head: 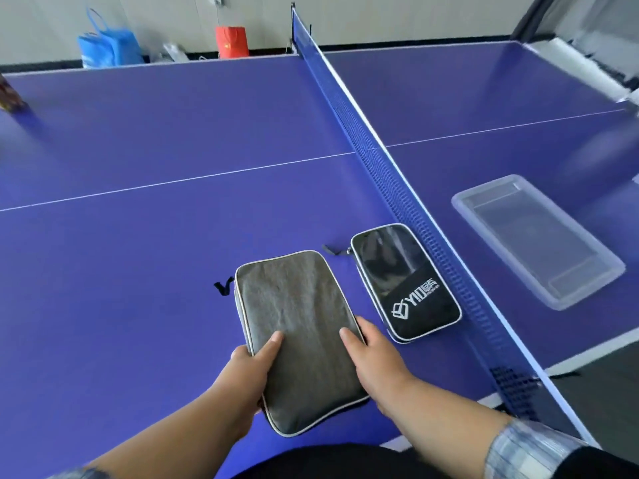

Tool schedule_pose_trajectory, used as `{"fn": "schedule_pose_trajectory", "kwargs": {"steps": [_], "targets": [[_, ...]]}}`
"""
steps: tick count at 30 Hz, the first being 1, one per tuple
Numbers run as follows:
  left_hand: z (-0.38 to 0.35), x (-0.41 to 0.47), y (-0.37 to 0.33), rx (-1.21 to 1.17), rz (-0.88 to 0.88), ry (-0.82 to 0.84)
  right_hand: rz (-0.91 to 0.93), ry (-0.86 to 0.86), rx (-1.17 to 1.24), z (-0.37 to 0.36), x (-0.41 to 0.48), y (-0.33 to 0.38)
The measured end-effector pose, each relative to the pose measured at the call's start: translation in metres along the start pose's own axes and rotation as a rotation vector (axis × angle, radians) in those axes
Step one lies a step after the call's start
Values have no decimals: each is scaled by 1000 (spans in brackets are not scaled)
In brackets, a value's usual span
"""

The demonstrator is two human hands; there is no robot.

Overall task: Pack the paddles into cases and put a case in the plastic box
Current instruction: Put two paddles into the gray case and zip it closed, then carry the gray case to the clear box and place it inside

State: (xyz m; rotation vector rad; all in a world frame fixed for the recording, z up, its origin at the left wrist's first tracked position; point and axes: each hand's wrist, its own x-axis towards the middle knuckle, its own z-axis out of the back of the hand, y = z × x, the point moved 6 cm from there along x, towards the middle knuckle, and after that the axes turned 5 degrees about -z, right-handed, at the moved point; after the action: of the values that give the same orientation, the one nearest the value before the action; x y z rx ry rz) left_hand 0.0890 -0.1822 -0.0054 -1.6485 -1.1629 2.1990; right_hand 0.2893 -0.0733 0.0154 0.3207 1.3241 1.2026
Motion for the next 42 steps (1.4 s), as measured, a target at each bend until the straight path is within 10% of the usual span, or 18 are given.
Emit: {"fn": "schedule_pose_trajectory", "kwargs": {"steps": [11, 26, 31, 35, 42], "targets": [[-177, 13, -60, 34, -92, 55, 43, -43, -85, 191, 49, 10], [-224, 76, -80, 374, -27, -22, -136, -396, 4, 206, 93, -31], [-213, 104, -162, 693, -510, -229, -454, -531, 508, 175, 46, -63], [-252, 160, -226, 1095, -610, 10, -718, -206, 774, 123, 45, -77], [-279, 202, -222, 1114, -306, 317, -672, -247, 1037, 104, 67, -85]]}}
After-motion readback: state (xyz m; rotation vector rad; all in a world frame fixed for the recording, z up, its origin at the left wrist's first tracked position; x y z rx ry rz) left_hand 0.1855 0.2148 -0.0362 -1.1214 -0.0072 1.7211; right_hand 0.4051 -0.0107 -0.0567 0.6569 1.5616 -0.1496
